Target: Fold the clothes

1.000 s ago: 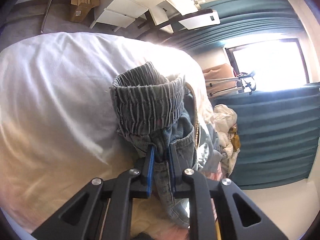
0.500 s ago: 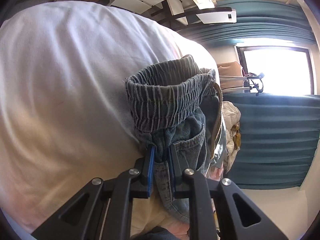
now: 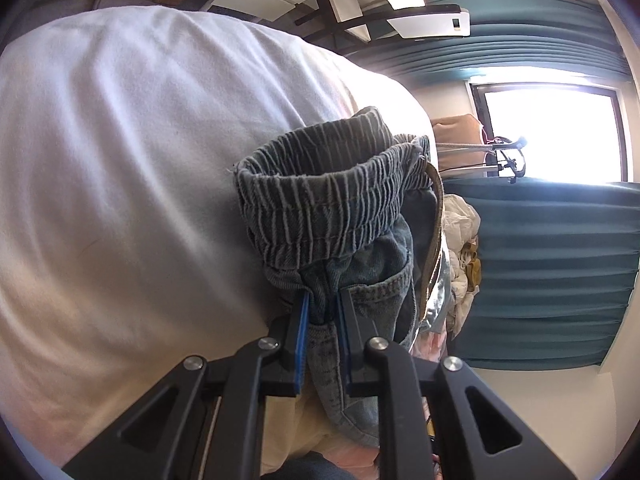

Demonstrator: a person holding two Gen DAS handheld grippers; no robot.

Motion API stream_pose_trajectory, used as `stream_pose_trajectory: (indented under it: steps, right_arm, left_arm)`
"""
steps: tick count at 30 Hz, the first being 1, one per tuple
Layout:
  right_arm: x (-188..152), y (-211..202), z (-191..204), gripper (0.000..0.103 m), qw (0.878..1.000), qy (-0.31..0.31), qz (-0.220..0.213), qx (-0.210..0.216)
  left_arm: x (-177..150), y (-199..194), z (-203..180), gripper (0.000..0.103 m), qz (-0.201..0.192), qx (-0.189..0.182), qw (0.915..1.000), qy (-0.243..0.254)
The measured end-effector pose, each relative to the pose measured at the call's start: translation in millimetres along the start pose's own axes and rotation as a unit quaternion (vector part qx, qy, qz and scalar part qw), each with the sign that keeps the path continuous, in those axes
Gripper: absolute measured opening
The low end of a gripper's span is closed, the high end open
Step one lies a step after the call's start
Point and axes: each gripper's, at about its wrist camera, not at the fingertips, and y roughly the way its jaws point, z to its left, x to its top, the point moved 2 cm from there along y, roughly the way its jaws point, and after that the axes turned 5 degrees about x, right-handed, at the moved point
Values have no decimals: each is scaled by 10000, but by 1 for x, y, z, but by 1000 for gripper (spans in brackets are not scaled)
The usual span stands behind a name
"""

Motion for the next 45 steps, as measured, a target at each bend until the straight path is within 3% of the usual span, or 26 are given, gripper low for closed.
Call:
stream_pose_trajectory:
  steps: [5, 9, 12, 15, 17, 22, 24, 26, 29, 30, 32, 36, 38, 40, 42, 44, 45]
  right_arm:
    - [7, -73, 40, 3, 9895, -296, -480, 1330]
    - [-4, -156, 83, 3, 9598, -1059, -1061, 2374]
    - [-19, -201, 84, 2, 9361, -1349, -1429, 2917]
    - [-31, -204, 37, 2, 9419, -1355, -1483, 2694]
    - [-39, -205, 5, 2, 9461, -1344, -1499, 2536]
    - [-46, -136, -118, 1, 9822, -723, -685, 1592]
    - [-47, -113, -159, 1, 9863, -227, -332, 1601]
    - [-46, -107, -182, 1, 9848, 29, -263, 1715]
    - [-47, -109, -183, 1, 9834, -181, -329, 1777]
    - [-48, -111, -176, 1, 9826, -327, -324, 1798]
    - [-53, -115, -155, 2, 9805, -764, -357, 1776]
    - [-68, -126, -97, 4, 9666, -1930, -572, 1587]
    - [-77, -129, -64, 4, 9539, -2459, -659, 1591]
    - [-83, -127, -32, 7, 9417, -2854, -681, 1646]
    - [-88, -124, -2, 18, 9305, -3145, -661, 1756]
    - [-94, -114, 30, 43, 9206, -3278, -566, 2045]
    - [-96, -107, 47, 46, 9163, -3316, -513, 2187]
  left_arm:
    - [10, -24, -27, 13, -132, -271, 9992, 260]
    - [14, -58, -49, 13, -408, -640, 9960, 461]
    - [12, -81, -49, 13, -581, -792, 9940, 491]
    - [2, -89, -34, 13, -636, -700, 9946, 437]
    - [-9, -86, -9, 13, -582, -397, 9967, 401]
    - [-35, -58, 59, 13, -359, 279, 9987, 251]
    - [-40, -53, 71, 6, -412, 494, 9975, 293]
    - [-44, -55, 76, 4, -517, 667, 9957, 377]
    - [-49, -63, 76, 5, -726, 894, 9919, 541]
    - [-52, -68, 73, 5, -809, 1039, 9896, 578]
    - [-58, -80, 58, 15, -1037, 1417, 9809, 838]
    - [-77, -101, 5, 29, -1581, 1869, 9548, 1686]
    - [-90, -107, -28, 51, -1906, 1941, 9381, 2144]
    - [-105, -106, -67, 63, -2222, 1970, 9196, 2571]
    - [-115, -98, -105, 65, -2345, 1848, 9072, 2965]
    - [-125, -80, -147, 65, -2348, 1672, 9014, 3231]
    - [-130, -71, -168, 65, -2348, 1584, 8982, 3362]
